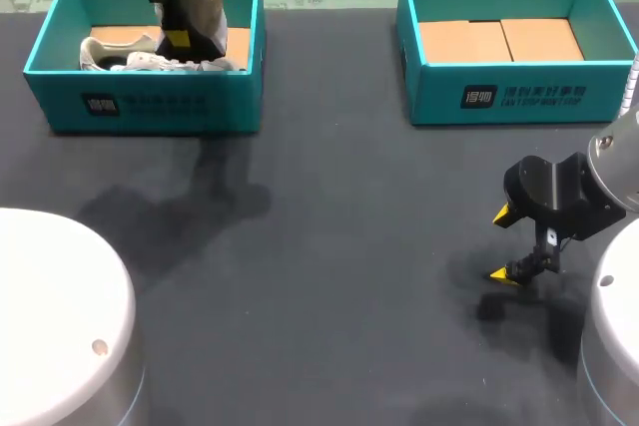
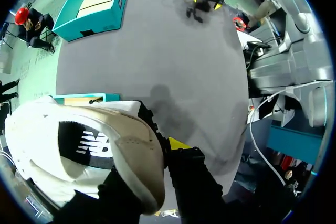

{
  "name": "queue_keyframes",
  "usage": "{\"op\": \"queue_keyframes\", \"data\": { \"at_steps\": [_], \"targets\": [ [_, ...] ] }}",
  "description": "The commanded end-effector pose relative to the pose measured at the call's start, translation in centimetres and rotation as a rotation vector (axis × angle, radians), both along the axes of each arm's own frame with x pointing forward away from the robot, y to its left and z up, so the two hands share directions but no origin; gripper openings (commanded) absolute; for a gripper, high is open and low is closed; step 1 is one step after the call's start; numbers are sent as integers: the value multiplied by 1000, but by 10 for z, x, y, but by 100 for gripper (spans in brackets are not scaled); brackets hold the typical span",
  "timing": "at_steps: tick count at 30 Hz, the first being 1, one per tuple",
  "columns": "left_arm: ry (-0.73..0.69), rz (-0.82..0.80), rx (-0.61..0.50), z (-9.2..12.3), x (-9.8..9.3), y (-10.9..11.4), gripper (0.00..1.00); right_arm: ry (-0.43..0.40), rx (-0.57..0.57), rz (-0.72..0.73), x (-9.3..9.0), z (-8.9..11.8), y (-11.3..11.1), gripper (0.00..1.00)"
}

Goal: Take the shoe out of the shoebox, open the shoe tongue, remove and reinsert the insole, then place the shoe into the shoebox

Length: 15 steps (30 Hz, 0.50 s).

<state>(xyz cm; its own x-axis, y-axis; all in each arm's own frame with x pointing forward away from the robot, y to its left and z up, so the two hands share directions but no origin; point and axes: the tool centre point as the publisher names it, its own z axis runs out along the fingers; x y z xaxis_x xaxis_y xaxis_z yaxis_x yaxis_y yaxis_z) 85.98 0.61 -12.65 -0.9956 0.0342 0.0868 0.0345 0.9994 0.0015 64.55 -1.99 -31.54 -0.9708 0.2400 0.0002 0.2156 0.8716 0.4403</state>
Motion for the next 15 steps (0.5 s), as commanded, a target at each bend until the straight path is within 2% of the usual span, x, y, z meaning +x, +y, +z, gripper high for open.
{"op": "queue_keyframes", "data": {
  "at_steps": [1,3,4,12,15],
  "targets": [
    [-2,-1,2,1,0,0,0,-2,-1,-2,-2,0,0,100],
    [34,-41,-21,-1,5,2,0,-2,-1,-2,-2,0,0,100],
    [-13,-46,1,-3,12,8,0,-2,-1,-2,-2,0,0,100],
    [30,-15,-43,-12,101,78,0,-2,-1,-2,-2,0,0,100],
    [25,18,-26,-17,131,103,0,-2,-1,-2,-2,0,0,100]
  ]
}}
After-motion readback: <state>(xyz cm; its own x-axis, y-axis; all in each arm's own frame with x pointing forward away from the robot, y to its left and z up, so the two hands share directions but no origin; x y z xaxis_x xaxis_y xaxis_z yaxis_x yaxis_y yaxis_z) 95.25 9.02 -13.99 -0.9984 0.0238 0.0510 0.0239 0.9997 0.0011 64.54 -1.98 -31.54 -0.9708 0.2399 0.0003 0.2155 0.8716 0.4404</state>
